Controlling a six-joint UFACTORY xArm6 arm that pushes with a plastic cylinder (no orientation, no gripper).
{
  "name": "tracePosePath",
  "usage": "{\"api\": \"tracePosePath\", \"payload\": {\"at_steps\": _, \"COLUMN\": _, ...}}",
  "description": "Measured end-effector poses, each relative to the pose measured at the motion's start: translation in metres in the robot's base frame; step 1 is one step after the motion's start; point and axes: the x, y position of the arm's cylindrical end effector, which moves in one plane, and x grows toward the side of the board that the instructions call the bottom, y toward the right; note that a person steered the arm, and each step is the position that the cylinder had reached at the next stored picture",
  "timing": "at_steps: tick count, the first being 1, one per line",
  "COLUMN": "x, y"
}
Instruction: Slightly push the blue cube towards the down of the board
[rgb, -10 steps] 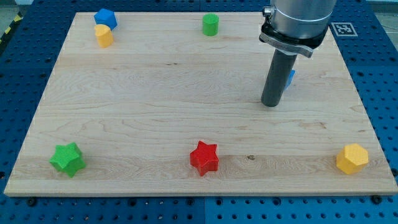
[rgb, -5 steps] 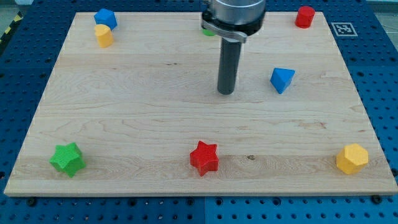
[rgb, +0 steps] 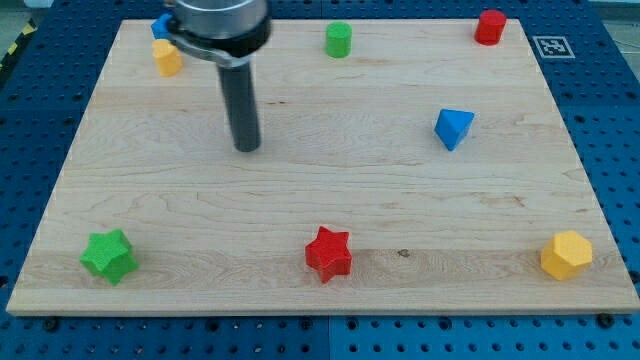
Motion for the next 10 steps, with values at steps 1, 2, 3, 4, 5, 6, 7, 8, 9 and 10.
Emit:
{"api": "tracePosePath", "payload": {"at_steps": 1, "x": -0.004, "y": -0.023}}
{"api": "tracePosePath", "payload": {"at_steps": 2, "x": -0.008, "y": -0.055}}
{"api": "tracePosePath", "payload": {"at_steps": 3, "x": -0.026, "y": -0.091}}
{"api": "tracePosePath", "payload": {"at_steps": 4, "x": -0.051, "y": -0.123}}
{"api": "tracePosePath", "payload": {"at_steps": 5, "x": -0.068, "y": -0.142}}
{"api": "tracePosePath", "payload": {"at_steps": 6, "x": -0.071, "y": -0.144}}
{"api": "tracePosePath", "payload": {"at_steps": 7, "x": -0.086, "y": -0.15}}
{"api": "tracePosePath", "payload": {"at_steps": 8, "x": -0.092, "y": -0.152}}
{"api": "tracePosePath", "payload": {"at_steps": 9, "x": -0.092, "y": -0.152}}
{"api": "tracePosePath", "payload": {"at_steps": 10, "x": -0.101, "y": -0.153}}
